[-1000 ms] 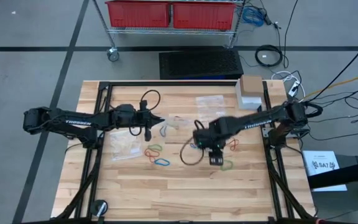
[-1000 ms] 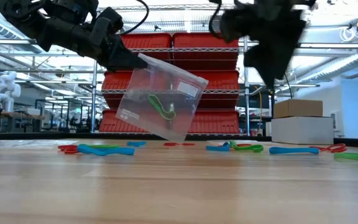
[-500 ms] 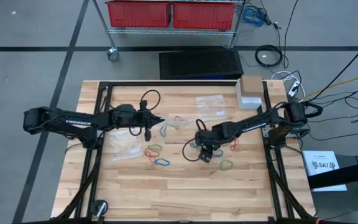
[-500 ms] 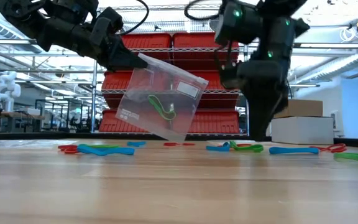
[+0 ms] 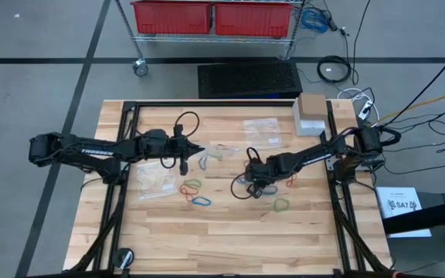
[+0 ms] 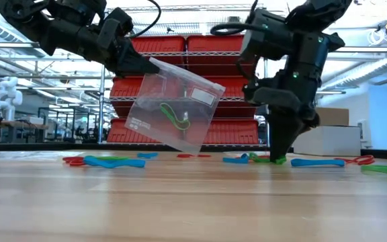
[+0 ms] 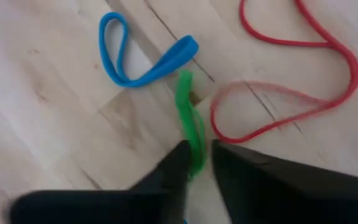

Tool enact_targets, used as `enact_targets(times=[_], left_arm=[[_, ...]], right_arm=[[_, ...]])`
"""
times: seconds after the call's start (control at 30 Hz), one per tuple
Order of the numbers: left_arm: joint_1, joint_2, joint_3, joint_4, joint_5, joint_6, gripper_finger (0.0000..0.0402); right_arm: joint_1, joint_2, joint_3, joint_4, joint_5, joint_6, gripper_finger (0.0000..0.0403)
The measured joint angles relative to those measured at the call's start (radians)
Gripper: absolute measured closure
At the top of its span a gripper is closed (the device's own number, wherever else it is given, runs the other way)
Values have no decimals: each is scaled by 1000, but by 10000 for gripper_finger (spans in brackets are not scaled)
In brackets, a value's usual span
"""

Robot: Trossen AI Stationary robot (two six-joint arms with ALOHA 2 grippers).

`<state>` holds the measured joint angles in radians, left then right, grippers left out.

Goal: Sort rubber bands
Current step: Put the green rubber band into the open transparent zip bag

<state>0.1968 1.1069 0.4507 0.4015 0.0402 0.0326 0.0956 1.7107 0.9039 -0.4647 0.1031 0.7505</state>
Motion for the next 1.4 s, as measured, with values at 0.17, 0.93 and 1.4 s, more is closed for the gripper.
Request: enact_targets(times=[0.17, 0.93, 1.4], left_arm=[[-1, 0, 0, 0, 0, -1, 401], [-1, 0, 0, -26, 35, -27, 401], [-1, 0, -1, -24, 35, -26, 401]], right_arm=[[3, 0, 21, -11, -77, -33, 390], [-94, -99, 418, 9, 133, -705, 402], [-168, -6, 417, 94, -31, -873, 403]])
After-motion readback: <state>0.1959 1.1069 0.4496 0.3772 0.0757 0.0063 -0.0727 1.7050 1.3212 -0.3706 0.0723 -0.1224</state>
